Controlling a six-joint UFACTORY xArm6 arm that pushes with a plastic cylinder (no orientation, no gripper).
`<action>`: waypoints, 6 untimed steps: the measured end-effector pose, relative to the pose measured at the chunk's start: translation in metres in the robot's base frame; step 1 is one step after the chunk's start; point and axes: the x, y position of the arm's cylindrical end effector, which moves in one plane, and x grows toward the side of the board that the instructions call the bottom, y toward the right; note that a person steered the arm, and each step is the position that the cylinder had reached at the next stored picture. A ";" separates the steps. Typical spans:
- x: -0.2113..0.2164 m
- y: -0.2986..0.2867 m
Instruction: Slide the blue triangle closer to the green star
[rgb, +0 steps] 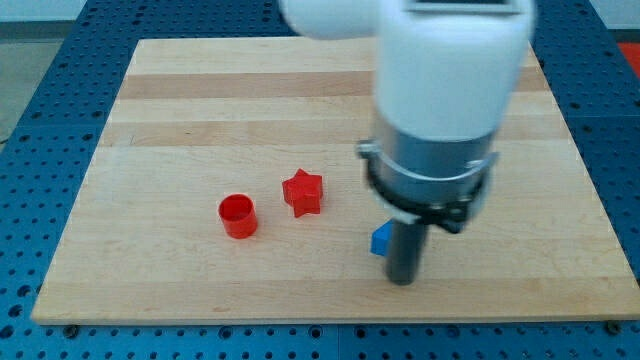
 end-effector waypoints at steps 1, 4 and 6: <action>-0.016 0.001; -0.023 -0.096; -0.027 -0.003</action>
